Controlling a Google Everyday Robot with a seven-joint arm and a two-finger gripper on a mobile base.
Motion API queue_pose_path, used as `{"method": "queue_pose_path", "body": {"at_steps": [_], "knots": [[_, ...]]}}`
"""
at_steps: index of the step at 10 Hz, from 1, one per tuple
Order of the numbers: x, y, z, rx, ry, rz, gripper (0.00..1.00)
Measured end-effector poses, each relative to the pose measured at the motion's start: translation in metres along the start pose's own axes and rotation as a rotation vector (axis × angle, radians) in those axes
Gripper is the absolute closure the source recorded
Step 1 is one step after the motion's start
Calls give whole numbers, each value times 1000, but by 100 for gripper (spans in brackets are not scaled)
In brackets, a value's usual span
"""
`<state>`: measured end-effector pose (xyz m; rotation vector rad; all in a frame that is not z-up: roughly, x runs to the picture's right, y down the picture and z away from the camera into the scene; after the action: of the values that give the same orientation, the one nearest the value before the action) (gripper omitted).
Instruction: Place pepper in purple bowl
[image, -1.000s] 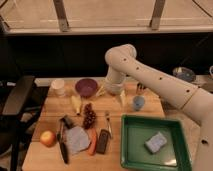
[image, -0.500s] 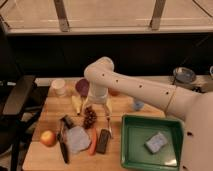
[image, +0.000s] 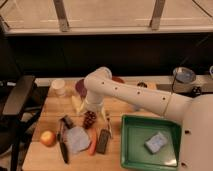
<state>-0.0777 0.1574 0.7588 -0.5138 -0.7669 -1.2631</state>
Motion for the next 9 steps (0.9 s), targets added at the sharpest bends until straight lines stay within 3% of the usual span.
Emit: {"method": "queue_pose_path", "body": {"at_steps": [6,9], "knots": [[-21,-7,27,32,-22,-5,20],[-22,-8,27,33,-22,-7,20]]}}
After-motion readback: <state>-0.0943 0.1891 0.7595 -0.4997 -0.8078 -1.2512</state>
